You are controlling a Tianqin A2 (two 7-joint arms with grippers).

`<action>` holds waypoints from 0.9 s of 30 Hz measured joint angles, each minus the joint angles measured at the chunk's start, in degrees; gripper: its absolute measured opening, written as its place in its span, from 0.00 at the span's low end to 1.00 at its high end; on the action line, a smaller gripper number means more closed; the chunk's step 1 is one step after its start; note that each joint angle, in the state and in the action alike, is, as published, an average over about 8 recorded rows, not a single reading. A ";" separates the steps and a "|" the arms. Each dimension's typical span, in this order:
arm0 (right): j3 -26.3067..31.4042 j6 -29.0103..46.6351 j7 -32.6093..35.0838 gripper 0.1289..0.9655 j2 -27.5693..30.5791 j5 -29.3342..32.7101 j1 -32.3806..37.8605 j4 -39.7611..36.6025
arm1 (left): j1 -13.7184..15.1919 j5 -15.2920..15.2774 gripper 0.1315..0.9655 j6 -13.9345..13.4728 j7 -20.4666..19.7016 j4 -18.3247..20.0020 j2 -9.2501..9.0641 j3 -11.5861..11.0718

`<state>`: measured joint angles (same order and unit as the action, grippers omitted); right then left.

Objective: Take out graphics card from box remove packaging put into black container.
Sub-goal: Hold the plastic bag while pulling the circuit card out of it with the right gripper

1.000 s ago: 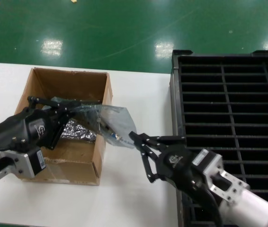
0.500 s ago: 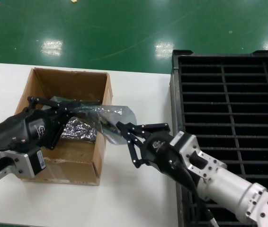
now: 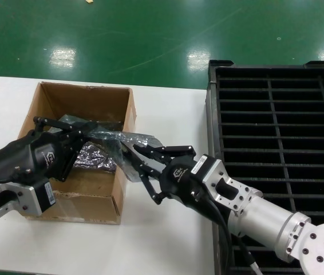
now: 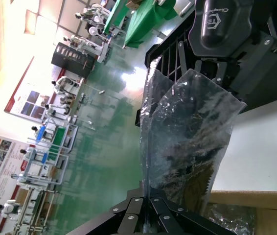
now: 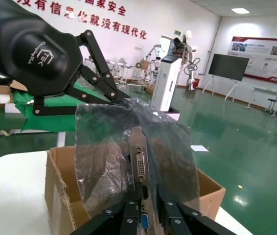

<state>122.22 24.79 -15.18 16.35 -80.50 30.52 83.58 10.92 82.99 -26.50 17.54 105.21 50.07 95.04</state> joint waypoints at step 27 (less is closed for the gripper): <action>-3.00 1.08 -1.40 0.14 -7.36 3.73 0.08 -3.34 | 0.00 0.00 0.01 0.00 0.00 0.00 0.00 0.00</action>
<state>119.22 25.87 -16.58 8.99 -76.76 30.60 80.23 10.92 82.99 -26.50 17.54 105.21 50.07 95.04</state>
